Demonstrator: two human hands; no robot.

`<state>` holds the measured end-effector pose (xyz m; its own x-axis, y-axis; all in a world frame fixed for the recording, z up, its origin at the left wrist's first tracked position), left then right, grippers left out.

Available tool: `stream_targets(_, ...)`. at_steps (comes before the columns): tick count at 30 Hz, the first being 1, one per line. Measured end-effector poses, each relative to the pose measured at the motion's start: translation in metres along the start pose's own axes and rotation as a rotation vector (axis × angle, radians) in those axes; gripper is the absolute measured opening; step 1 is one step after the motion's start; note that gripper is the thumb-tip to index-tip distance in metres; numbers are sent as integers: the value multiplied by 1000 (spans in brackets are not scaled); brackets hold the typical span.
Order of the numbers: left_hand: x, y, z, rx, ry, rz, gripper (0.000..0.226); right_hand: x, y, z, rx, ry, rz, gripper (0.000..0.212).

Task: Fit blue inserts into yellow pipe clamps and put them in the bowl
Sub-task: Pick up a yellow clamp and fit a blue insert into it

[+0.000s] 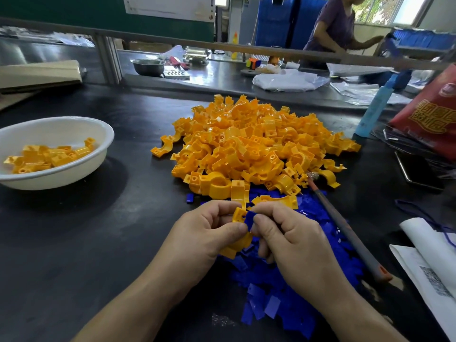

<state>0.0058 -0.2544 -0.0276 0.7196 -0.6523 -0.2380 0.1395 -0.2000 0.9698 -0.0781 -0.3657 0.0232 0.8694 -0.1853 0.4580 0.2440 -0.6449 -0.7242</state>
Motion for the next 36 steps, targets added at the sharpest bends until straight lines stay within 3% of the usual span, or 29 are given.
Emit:
stream_targets(7, 0, -1, -5, 26, 83, 3, 30, -3, 9, -16, -31, 137, 38, 14)
stream_targets(11, -2, 0, -5, 129, 146, 29, 35, -3, 2, -11, -26, 111, -1, 10)
stream_targets(17, -3, 2, 4, 30, -4, 22, 46, 2, -11, -2, -101, 49, -115, 9)
stream_targets(22, -4, 3, 7, 11, -34, 39, 48, 2, -8, -5, -144, 64, -109, 5)
stream_targets(28, -3, 1, 5, -24, -23, 32, 33, -1, 7, -5, -38, 70, 35, 8)
stream_targets(32, -2, 1, 8, -134, -58, 2, 28, -1, 15, 7, 289, -6, 152, 16)
stream_targets(36, -2, 1, 6, -167, -59, -12, 26, -1, 12, 8, 347, -28, 121, 19)
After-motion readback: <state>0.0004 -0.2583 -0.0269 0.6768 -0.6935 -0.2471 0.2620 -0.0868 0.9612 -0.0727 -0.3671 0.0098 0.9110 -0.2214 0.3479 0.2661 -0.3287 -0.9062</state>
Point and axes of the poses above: each hand's wrist, its own x-axis towards the middle knuckle, its own z-axis out of the palm, y = z × x, the point moved 9 cm from there along x, towards the middle knuckle, and after that the axes turned 10 degrees about -z, right-handed, at the moved point
